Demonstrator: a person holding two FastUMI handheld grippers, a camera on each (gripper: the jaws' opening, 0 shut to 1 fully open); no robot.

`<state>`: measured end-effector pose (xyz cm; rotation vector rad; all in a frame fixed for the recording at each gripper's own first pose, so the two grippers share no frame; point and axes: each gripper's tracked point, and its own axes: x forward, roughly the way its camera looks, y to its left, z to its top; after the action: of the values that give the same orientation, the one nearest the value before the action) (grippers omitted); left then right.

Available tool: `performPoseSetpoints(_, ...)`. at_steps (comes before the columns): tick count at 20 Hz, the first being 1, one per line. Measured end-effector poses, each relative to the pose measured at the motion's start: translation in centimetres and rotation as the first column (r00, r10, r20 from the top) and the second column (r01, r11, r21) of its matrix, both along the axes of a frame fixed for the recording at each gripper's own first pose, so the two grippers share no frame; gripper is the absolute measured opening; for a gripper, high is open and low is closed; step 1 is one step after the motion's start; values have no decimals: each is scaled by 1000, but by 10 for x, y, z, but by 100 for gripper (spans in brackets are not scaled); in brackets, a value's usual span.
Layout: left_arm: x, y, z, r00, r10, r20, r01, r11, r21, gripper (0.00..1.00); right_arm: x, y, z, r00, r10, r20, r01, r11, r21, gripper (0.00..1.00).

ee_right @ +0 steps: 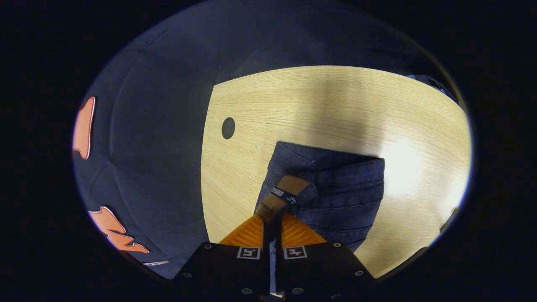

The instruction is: Grasp the waist and the cuffs of the jeans and fold them to make the two legs overlap; first hold the waist and fold one-third of the jeans toward the cuffs, then hold the cuffs and fold the remaining one-third in the same direction to finish folding.

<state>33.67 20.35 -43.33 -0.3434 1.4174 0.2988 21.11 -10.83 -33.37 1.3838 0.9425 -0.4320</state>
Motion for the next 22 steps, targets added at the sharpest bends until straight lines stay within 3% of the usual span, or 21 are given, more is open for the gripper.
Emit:
performPoseSetpoints(2, -2, 0, 1, 1000, -5, 1, 6, 1000, -9, 8, 1, 1, -1, 1000, 0, 0, 0, 1000, 0, 6)
performPoseSetpoints(4, 6, -4, 10, 998, 24, 54, -20, 998, -63, 1, 1, 0, 0, 1000, -5, 0, 5, 1000, 7, 6)
performPoseSetpoints(9, 51, 9, 47, 960, 93, 263, -67, 992, -107, 1, 6, -7, 10, 999, -27, 29, 27, 1000, 15, 6)
performPoseSetpoints(15, 51, 14, 50, 944, 194, 266, -161, 977, -142, 2, 17, 1, 0, 998, -57, -10, 58, 997, 47, 7)
performPoseSetpoints(16, 57, 18, 55, 937, 193, 292, -163, 979, -125, 12, 16, 1, 1, 999, -49, -9, 49, 998, 45, 9)
performPoseSetpoints(17, 68, 18, 57, 927, 184, 326, -152, 981, -122, 19, 13, 1, 2, 1000, -30, -6, 30, 999, 34, 18)
performPoseSetpoints(18, 74, 17, 63, 922, 166, 350, -131, 984, -122, 38, 11, 2, 6, 1000, -11, 8, 11, 1000, 18, 24)
performPoseSetpoints(21, 74, 9, 96, 899, 80, 430, -45, 995, -91, 83, 12, -5, 19, 997, 0, 75, 3, 999, -40, 61)
performPoseSetpoints(22, 76, 5, 105, 890, 45, 453, -16, 998, -68, 91, 3, -10, 24, 996, 5, 85, 1, 998, -62, 67)
